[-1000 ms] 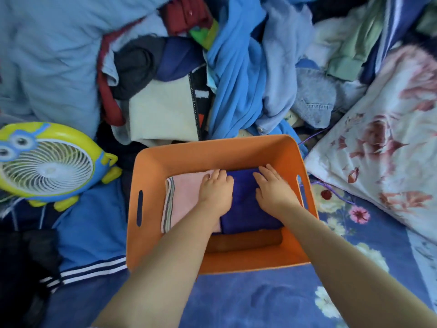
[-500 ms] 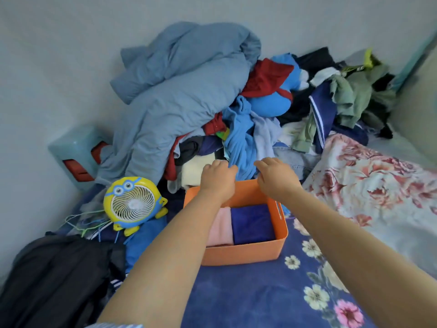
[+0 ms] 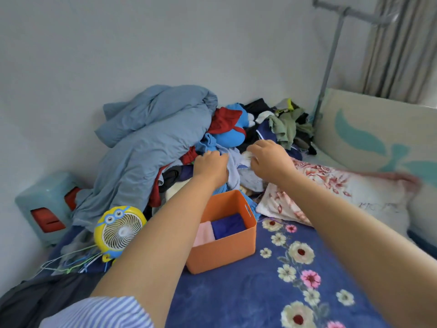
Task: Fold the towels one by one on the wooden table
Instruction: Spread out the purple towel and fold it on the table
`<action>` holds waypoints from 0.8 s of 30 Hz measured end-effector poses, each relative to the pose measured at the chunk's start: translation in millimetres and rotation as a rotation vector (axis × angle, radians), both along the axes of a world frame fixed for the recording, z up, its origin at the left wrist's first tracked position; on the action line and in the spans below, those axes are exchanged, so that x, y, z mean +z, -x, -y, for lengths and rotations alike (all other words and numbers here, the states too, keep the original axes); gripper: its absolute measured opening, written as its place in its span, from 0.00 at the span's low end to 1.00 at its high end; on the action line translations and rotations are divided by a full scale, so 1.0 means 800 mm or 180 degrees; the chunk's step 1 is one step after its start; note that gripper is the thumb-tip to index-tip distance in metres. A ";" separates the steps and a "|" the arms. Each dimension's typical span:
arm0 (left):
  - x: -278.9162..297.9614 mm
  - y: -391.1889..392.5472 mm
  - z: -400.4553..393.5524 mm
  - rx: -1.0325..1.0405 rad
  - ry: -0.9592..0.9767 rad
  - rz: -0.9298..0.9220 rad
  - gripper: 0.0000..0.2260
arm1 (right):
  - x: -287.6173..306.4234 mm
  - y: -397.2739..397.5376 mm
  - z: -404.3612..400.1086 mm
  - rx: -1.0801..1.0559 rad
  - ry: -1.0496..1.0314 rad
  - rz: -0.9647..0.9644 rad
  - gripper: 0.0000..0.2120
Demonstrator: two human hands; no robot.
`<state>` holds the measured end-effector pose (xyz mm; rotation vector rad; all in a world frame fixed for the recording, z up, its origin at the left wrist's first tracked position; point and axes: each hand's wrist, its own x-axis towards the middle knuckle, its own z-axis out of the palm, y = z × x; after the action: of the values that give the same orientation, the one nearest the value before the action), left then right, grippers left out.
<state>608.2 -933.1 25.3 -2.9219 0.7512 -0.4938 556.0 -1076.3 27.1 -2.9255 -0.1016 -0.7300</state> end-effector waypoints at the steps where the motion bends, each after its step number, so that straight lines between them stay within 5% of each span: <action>1: 0.004 0.011 0.000 -0.0089 0.0009 0.0022 0.14 | 0.004 0.018 0.000 -0.0097 0.0019 0.0077 0.14; 9: 0.000 0.151 0.033 -0.1160 0.0109 0.0002 0.12 | -0.004 0.224 0.000 -0.1334 -0.0217 0.0404 0.13; 24: -0.007 0.560 0.237 -0.3168 -0.0035 -0.0157 0.15 | -0.006 0.702 0.078 -0.3595 -0.0111 -0.0194 0.18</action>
<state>160.2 -1123.0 19.5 -2.3393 2.1718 -0.4454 -5.6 -1138.7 22.5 -2.7471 1.6179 -0.6852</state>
